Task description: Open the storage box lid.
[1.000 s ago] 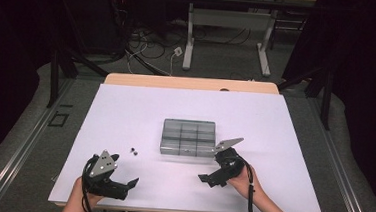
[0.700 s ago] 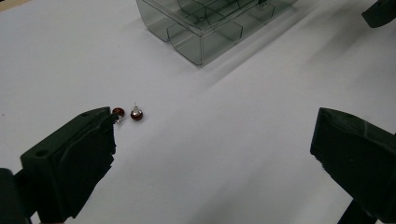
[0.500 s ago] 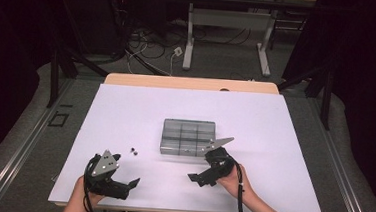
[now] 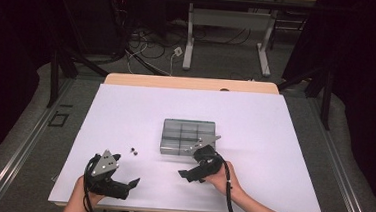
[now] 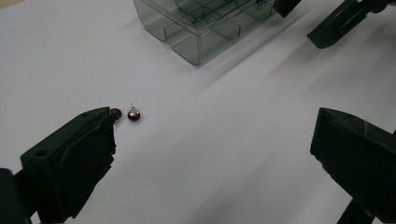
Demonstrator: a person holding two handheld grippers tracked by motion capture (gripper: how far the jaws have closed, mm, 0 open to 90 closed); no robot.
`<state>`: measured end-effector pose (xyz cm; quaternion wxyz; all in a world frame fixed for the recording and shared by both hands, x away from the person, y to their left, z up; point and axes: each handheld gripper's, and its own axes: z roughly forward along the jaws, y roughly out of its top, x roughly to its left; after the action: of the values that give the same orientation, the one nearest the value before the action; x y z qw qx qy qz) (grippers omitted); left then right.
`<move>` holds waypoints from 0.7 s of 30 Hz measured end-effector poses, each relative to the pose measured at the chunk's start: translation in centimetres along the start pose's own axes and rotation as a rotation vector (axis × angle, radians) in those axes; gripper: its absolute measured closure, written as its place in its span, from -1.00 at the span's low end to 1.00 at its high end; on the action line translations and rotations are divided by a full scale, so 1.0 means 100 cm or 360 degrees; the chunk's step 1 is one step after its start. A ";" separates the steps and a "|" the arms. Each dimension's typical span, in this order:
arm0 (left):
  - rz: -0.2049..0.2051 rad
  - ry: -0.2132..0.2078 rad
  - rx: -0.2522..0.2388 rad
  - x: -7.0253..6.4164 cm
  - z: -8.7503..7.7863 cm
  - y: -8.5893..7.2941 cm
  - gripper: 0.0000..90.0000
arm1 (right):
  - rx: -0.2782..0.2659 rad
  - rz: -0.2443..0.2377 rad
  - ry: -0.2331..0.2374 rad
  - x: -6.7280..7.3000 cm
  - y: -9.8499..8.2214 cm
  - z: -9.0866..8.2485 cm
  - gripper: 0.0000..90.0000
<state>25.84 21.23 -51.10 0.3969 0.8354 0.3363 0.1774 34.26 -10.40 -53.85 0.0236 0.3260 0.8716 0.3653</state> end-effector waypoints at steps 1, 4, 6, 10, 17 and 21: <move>0.0003 -0.0001 0.0001 0.000 0.000 0.000 -1.00 | -0.0006 0.0030 -0.0011 0.000 0.000 0.002 -0.54; 0.0000 -0.0001 0.0005 0.000 -0.001 0.000 -1.00 | -0.0037 0.0067 -0.0046 -0.004 -0.003 0.003 -0.36; -0.0002 0.0005 -0.0003 0.000 -0.001 -0.001 -1.00 | -0.0086 0.0104 -0.0049 -0.007 -0.005 0.002 -0.26; -0.0011 0.0006 -0.0016 0.000 -0.001 0.000 -1.00 | -0.0131 0.0158 -0.0079 -0.010 -0.006 0.000 0.02; -0.0011 0.0003 -0.0014 0.000 -0.001 0.000 -1.00 | -0.0249 0.0164 -0.0126 -0.008 -0.007 -0.002 0.38; -0.0001 -0.0008 -0.0007 0.000 -0.001 0.000 -1.00 | -0.0230 0.0187 -0.0163 -0.008 -0.006 -0.004 0.52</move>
<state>25.77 21.31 -51.02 0.3997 0.8348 0.3352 0.1759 34.44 -11.41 -54.09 0.0699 0.3922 0.8201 0.4107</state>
